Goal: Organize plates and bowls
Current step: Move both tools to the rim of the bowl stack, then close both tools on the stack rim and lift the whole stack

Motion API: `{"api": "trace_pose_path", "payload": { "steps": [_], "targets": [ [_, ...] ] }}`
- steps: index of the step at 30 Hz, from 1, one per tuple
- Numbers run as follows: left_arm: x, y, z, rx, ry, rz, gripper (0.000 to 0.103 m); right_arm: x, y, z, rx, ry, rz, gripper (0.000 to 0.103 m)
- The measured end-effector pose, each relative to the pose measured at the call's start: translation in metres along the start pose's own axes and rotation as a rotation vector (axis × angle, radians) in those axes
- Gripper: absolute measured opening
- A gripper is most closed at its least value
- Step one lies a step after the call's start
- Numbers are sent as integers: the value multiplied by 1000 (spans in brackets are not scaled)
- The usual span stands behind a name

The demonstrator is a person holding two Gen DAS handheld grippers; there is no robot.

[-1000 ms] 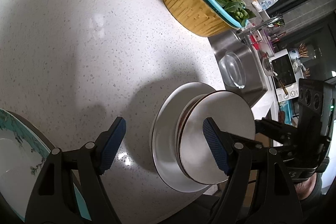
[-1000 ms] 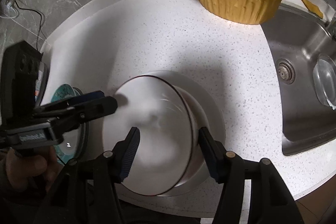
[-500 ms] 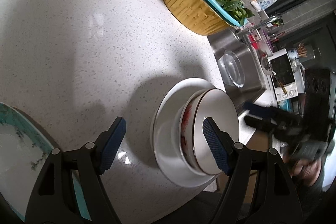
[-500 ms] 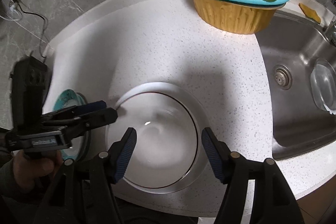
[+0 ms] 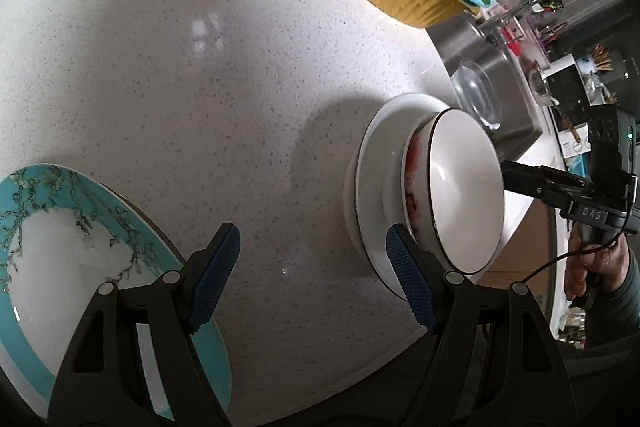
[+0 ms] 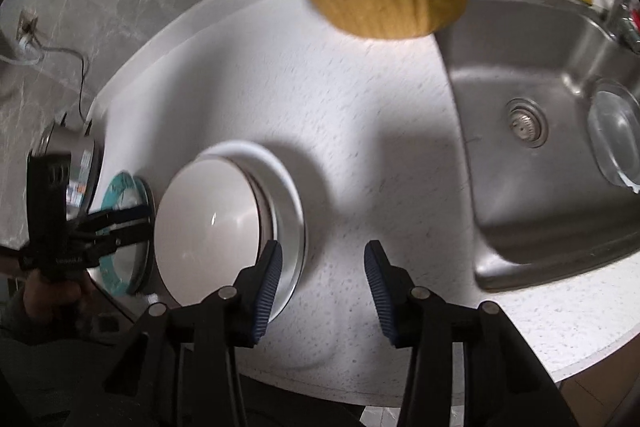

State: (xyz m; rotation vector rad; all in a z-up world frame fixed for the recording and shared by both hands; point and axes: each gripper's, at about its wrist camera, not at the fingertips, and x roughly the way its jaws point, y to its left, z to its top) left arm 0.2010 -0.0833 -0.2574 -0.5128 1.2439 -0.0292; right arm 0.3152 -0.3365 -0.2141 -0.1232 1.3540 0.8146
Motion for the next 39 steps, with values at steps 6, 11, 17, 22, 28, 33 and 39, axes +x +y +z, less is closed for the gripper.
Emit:
{"api": "trace_pose_path", "payload": {
  "steps": [6, 11, 17, 22, 28, 33, 39],
  "targets": [
    [17, -12, -2, 30, 26, 45, 74, 15, 3, -9, -9, 41, 17, 47],
    [29, -15, 1, 23, 34, 94, 75, 20, 1, -11, -26, 53, 8, 47],
    [45, -24, 8, 45, 53, 131, 75, 31, 6, -9, -60, 70, 0, 46],
    [57, -25, 13, 57, 64, 148, 75, 36, 4, -9, -56, 63, 8, 46],
    [72, -35, 28, 74, 51, 164, 81, 40, 4, -7, -64, 27, 2, 46],
    [77, -36, 39, 85, 10, 178, 86, 45, 4, -6, -65, -27, 9, 45],
    [79, -39, 50, 100, -49, 175, 81, 50, -1, -1, -49, -77, 23, 45]
  ]
}}
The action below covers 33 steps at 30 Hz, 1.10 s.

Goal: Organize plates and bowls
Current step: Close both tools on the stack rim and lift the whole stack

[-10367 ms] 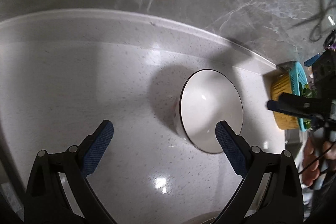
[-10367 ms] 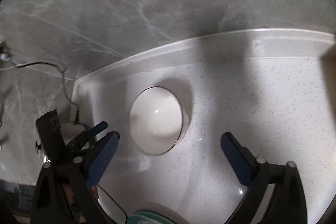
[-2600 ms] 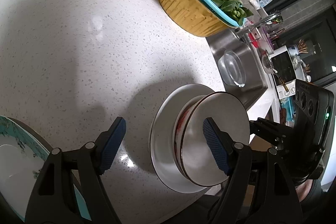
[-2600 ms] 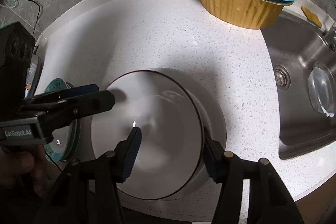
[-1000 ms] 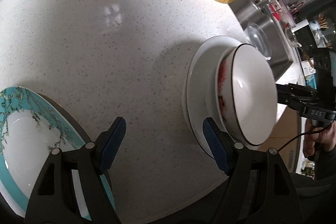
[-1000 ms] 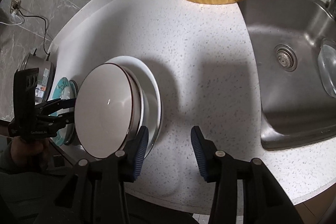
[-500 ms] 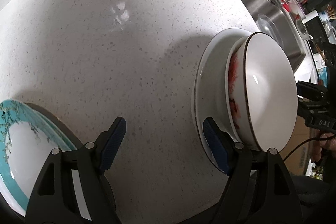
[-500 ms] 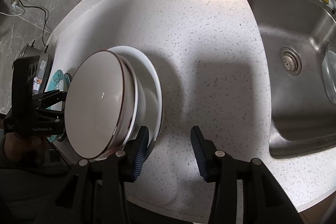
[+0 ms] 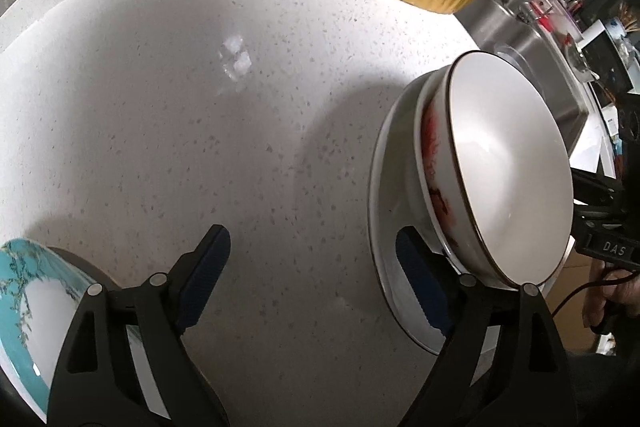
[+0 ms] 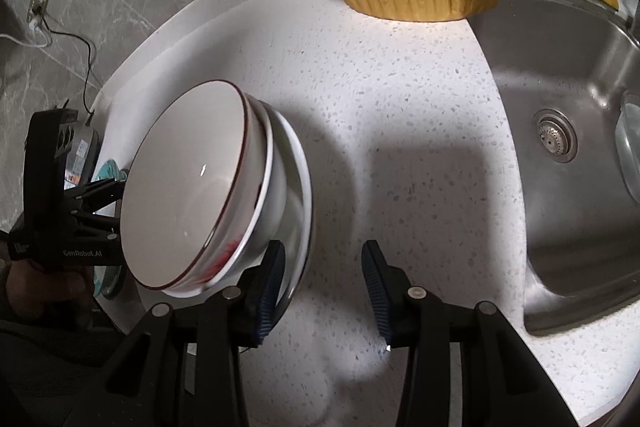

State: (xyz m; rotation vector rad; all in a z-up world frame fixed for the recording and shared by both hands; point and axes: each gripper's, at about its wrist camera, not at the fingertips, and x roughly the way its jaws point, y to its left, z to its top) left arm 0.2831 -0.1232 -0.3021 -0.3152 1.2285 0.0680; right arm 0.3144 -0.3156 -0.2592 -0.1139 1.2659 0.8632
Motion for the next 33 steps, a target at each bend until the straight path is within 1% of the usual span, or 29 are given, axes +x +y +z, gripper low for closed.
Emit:
{"api": "trace_pose_path", "payload": {
  "steps": [1, 3, 4, 6, 7, 8, 9, 11, 14, 16, 18, 19, 21, 23, 25, 27, 30, 33],
  "targets": [
    [2, -1, 1, 1, 5, -13, 78, 0, 1, 1, -7, -5, -3, 44],
    [4, -2, 4, -9, 7, -59, 63, 1, 1, 3, -10, -4, 5, 44],
    [5, -5, 6, 0, 8, -62, 61, 1, 0, 2, -5, -2, 13, 43],
    [7, -9, 7, 9, 12, -79, 52, 2, -2, 2, 12, 2, 34, 40],
    [9, -11, 8, 13, 17, -83, 52, 2, -2, 3, 17, 5, 44, 37],
    [12, -15, 10, 21, 28, -82, 51, 3, -2, 3, 20, 8, 52, 35],
    [12, -15, 6, 24, 34, -86, 46, 3, -1, 4, 20, 12, 54, 35],
    [16, -19, 6, 29, 47, -95, 44, 6, 1, 4, 19, 26, 62, 31],
    [15, -20, 6, 35, 53, -106, 35, 9, 5, 4, 20, 33, 68, 29],
    [16, -21, 8, 32, 56, -113, 34, 10, 5, 4, 21, 33, 77, 28],
    [19, -22, 10, 27, 60, -128, 28, 10, 6, 3, 28, 29, 75, 28],
    [18, -20, 8, 26, 62, -136, 26, 10, 6, 3, 34, 26, 77, 28],
    [19, -24, 9, 31, 62, -147, 20, 10, 5, 3, 42, 20, 75, 27],
    [21, -27, 10, 39, 67, -150, 18, 9, 3, 2, 53, 15, 76, 26],
    [21, -30, 10, 48, 66, -138, 18, 8, 4, 0, 56, 11, 73, 25],
    [21, -33, 10, 59, 64, -122, 18, 7, 3, -1, 55, 9, 69, 25],
    [21, -43, 10, 100, 61, -72, 18, 8, 4, 0, 60, 5, 66, 25],
    [22, -44, 9, 110, 58, -59, 18, 8, 5, -2, 63, 0, 57, 24]
  ]
}}
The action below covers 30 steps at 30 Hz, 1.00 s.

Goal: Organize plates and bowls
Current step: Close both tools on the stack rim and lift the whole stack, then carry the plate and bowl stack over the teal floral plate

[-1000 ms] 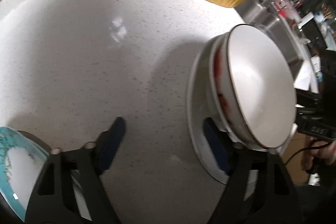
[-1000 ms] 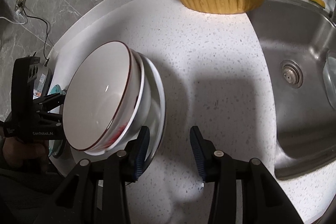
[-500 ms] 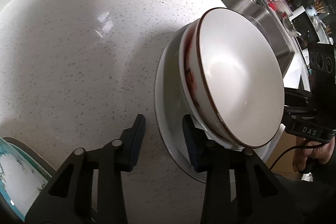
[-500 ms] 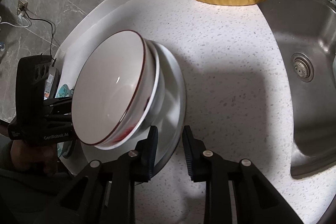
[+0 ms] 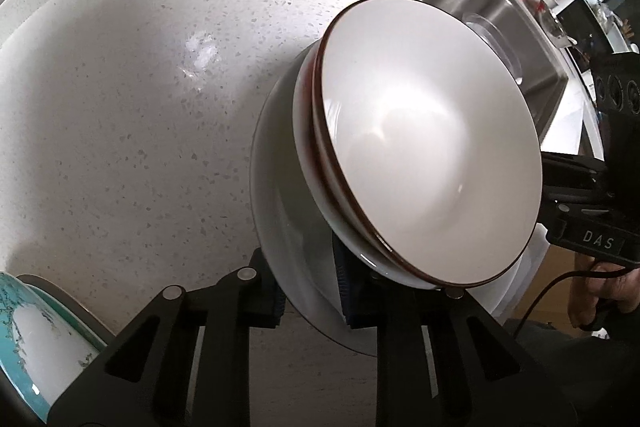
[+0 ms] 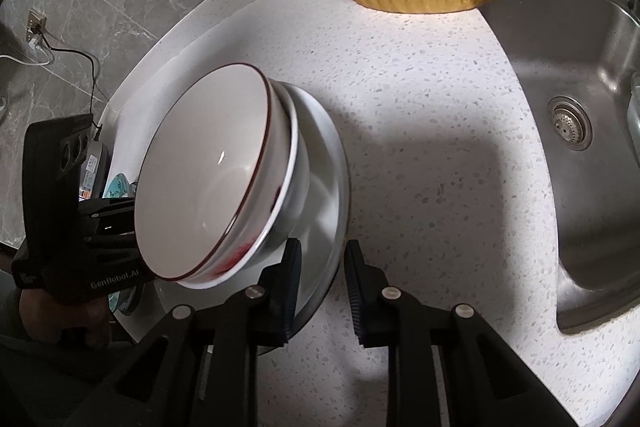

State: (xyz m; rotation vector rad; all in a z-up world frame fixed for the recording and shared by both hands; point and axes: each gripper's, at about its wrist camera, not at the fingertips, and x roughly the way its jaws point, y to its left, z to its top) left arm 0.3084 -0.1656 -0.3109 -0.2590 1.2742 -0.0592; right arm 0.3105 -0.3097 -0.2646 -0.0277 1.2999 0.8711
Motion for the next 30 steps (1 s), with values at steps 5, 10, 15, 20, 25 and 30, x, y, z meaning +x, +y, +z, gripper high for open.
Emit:
{"api": "trace_pose_path", "payload": {
  "steps": [5, 10, 15, 20, 25, 30],
  "targets": [
    [-2, -2, -1, 9, -14, 18, 18, 0, 1, -1, 3, -1, -6, 23],
    [-7, -2, -2, 14, -30, 34, 18, -1, 2, -2, 9, -2, -9, 23],
    [-14, -1, -6, 11, -50, 46, 17, -3, 1, -2, 11, -4, -9, 23],
    [-19, -1, -7, -4, -64, 47, 15, -5, 0, -3, 3, -8, -14, 22],
    [-34, -3, -10, -21, -99, 61, 15, -11, 3, -1, -24, -16, -18, 22],
    [-52, -7, -12, -54, -128, 73, 15, -23, 9, 5, -51, -31, -4, 22]
  ]
}}
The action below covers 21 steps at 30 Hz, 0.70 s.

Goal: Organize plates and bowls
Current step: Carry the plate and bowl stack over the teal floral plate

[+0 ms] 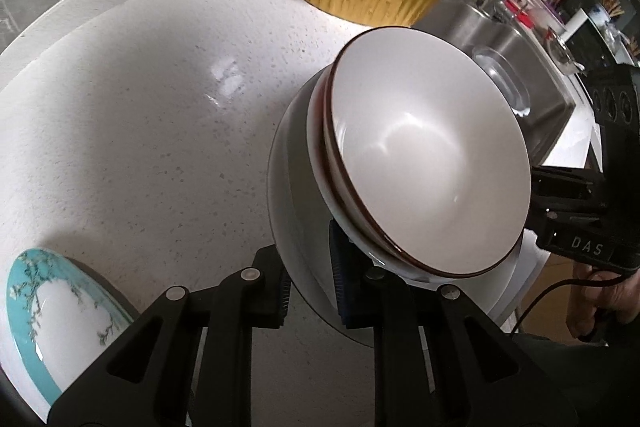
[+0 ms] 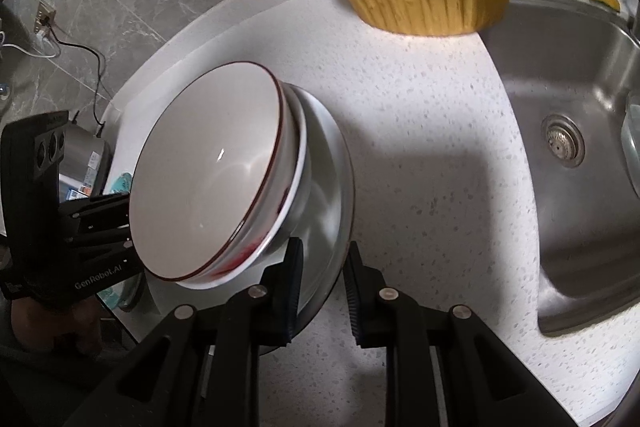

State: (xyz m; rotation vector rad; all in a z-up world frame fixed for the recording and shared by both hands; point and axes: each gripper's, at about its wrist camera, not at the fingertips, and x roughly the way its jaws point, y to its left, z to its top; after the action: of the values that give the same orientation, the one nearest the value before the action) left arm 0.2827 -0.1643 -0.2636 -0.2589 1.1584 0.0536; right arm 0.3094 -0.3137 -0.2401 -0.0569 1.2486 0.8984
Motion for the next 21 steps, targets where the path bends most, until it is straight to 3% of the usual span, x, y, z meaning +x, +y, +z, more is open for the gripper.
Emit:
{"api": "trace_pose_path", "payload": {
  "steps": [12, 21],
  "targets": [
    [-45, 15, -24, -128, -44, 31, 15, -8, 27, 17, -105, 31, 51, 22],
    [-84, 52, -47, -171, -80, 31, 15, -10, 75, 25, -157, 29, 58, 22]
  ]
}}
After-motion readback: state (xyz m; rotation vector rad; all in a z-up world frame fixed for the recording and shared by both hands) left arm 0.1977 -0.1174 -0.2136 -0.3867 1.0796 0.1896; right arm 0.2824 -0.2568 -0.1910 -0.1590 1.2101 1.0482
